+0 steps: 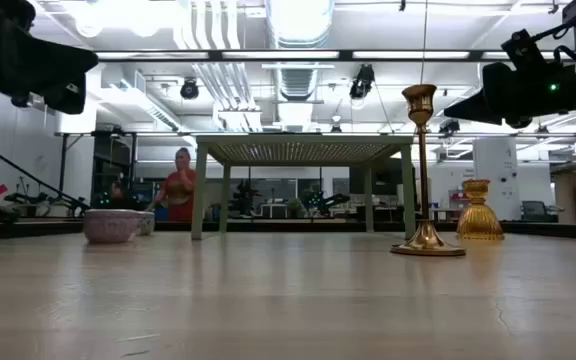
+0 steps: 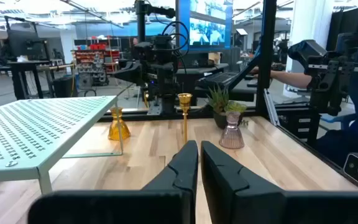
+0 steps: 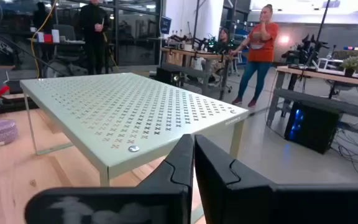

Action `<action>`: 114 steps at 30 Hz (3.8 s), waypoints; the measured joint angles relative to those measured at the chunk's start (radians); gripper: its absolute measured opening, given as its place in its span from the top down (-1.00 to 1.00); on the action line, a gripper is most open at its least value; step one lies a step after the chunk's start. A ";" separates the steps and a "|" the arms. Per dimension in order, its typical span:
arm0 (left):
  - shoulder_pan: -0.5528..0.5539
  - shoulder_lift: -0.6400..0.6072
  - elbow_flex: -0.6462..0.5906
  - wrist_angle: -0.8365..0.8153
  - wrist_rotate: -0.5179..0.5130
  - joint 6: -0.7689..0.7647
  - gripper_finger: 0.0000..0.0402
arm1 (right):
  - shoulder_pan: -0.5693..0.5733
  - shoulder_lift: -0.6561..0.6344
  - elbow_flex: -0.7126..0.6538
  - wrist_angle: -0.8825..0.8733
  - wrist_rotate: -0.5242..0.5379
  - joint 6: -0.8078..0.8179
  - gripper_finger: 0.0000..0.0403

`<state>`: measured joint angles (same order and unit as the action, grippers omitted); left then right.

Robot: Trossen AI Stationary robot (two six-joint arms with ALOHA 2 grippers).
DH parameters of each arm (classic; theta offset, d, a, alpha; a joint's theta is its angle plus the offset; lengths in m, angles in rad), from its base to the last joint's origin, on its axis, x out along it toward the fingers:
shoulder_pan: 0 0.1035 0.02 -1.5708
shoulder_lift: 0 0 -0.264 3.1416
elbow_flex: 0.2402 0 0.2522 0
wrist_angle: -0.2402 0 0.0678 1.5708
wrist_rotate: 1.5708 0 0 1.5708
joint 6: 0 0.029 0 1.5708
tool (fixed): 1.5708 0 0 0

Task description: Pick & Place candle stick holders

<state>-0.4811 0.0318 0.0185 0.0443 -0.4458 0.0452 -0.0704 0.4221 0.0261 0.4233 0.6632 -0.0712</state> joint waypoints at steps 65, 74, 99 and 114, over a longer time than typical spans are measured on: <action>0.000 0.000 0.000 0.000 0.000 0.000 0.87 | 0.001 0.007 0.000 0.044 -0.065 0.240 0.96; 0.000 0.000 0.000 0.000 0.000 0.000 0.87 | 0.000 0.022 0.173 -0.454 -0.096 0.498 0.94; 0.000 0.000 0.000 0.000 0.000 0.000 0.87 | -0.083 0.267 0.429 -0.975 -0.031 0.843 -0.60; 0.000 0.000 0.000 0.000 0.000 0.000 0.87 | -0.120 0.485 0.425 -0.979 -0.001 0.828 -0.64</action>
<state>-0.4808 0.0315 0.0185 0.0444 -0.4461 0.0452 -0.1906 0.9068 0.4512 -0.5553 0.6624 0.7568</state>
